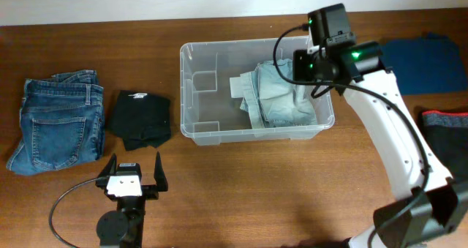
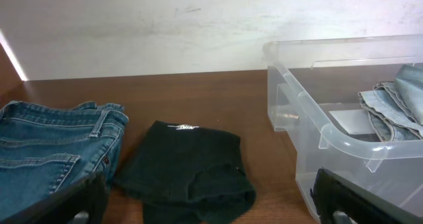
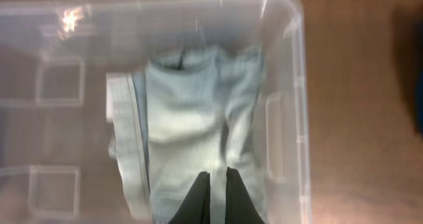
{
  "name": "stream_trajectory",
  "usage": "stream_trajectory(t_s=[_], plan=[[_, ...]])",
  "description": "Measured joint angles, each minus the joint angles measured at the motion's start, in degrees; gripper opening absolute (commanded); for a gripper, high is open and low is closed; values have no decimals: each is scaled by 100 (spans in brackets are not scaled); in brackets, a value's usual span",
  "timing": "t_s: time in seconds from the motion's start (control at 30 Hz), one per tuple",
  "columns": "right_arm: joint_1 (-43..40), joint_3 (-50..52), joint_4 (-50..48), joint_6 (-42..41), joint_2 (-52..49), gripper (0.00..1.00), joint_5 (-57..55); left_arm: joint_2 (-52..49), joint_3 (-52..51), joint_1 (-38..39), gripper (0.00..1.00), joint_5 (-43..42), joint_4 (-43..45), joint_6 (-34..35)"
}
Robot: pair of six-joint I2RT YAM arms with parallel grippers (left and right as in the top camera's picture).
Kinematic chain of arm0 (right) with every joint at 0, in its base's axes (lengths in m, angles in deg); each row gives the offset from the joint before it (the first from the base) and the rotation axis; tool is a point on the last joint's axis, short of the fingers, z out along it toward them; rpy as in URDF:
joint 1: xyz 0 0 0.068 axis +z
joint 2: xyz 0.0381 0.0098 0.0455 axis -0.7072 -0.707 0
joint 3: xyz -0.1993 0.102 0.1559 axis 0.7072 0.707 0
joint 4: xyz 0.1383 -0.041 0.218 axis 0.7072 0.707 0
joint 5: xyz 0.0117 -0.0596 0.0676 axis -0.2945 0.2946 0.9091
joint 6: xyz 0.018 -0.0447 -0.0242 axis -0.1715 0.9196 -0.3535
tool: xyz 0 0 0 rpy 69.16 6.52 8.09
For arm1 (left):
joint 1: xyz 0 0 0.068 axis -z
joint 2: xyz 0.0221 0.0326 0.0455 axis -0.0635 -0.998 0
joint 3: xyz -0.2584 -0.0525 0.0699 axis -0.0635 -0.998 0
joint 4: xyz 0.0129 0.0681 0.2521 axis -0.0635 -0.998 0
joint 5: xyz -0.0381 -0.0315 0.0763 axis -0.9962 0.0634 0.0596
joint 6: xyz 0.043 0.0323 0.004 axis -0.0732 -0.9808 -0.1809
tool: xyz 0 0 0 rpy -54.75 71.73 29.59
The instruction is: Pack container
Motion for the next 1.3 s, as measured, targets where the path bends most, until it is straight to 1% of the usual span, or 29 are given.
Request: stream_trajectory(t_s=[0.2,0.47,0.57,0.87,0.97,1.03,1.13,1.2,1.23,1.3], plan=[[0,459,-35,-2,-616,4,321,0,0,0,100,0,0,0],[0,1228,-706,-4,-1620,4,927,0,0,0,100,0,0,0],[0,1252,-789,-4,-1869,4,1001,0,0,0,99,0,0,0],[0,1062,-710,-2,-2055,4,1178,0,0,0,99,0,0,0],[-2,872,-404,-2,-2116,4,1198,0,0,0,100,-2,0,0],[0,619,92,-2,-2181,5,1204,0,0,0,99,0,0,0],[0,116,907,20,-2199,9,1220,0,0,0,99,-2,0,0],[0,-450,1327,48,-2199,12,1222,0,0,0,99,0,0,0],[0,-876,1598,50,-2188,17,1220,0,0,0,99,0,0,0],[-7,-1408,1840,85,-2142,24,1220,0,0,0,99,-2,0,0]])
